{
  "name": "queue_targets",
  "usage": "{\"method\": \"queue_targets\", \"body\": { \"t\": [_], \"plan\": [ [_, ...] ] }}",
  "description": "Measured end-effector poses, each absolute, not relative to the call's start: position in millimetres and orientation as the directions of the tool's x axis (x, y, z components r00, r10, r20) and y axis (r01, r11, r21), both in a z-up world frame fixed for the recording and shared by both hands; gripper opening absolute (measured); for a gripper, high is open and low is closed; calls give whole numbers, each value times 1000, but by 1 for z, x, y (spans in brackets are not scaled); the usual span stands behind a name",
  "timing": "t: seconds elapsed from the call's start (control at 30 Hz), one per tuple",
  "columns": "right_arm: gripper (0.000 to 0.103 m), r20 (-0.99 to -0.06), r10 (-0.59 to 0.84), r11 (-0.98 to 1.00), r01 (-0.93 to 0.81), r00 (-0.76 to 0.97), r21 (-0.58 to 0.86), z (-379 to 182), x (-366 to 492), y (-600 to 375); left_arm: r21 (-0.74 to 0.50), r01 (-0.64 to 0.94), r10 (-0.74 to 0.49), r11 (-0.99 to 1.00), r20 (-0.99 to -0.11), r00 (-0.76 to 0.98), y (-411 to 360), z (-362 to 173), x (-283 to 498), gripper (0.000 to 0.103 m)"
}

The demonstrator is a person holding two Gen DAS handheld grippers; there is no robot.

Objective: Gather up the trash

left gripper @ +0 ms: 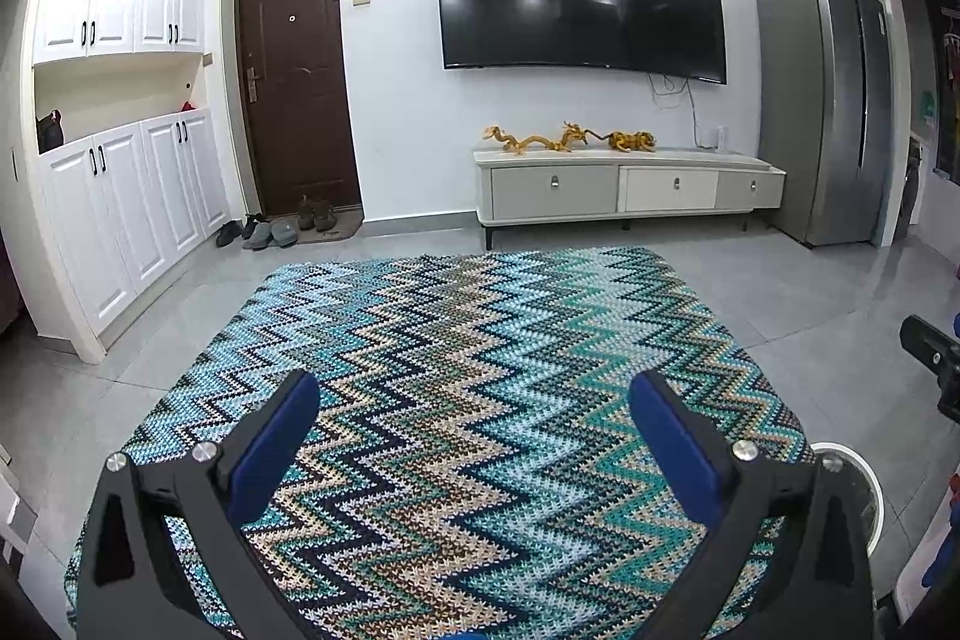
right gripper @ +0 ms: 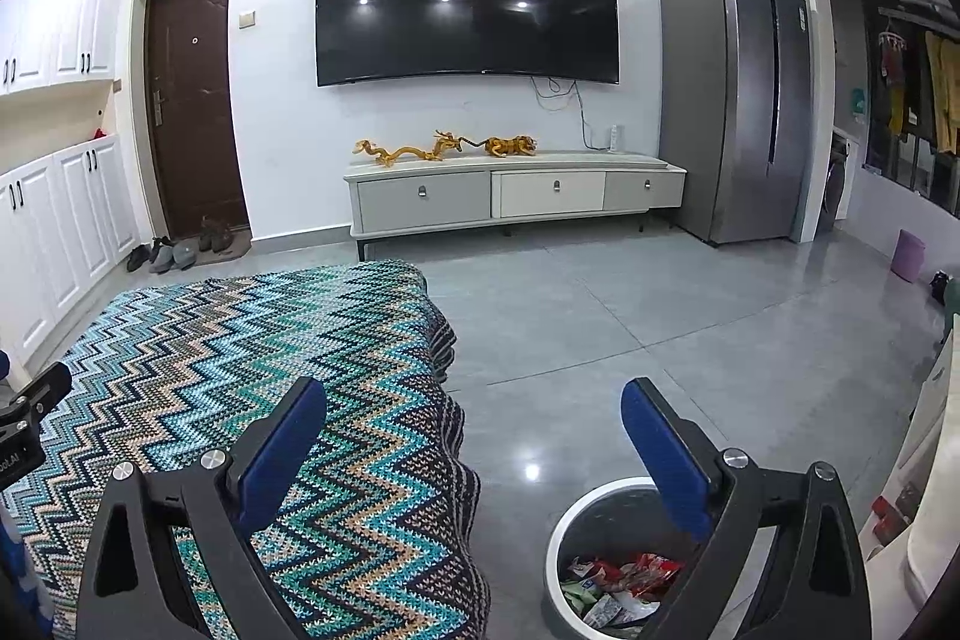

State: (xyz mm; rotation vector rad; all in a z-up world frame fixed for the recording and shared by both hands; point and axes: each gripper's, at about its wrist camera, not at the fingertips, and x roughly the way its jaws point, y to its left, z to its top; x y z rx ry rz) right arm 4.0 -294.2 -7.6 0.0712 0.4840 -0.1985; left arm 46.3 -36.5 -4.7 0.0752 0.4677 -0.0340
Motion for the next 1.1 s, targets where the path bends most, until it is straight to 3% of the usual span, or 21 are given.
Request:
{"method": "queue_targets", "body": {
  "t": [1.1],
  "plan": [
    [100, -480, -178, 977, 213, 859, 18, -11, 5, -294, 52, 90, -55, 995, -467, 883, -38, -9, 45, 103]
  ]
}}
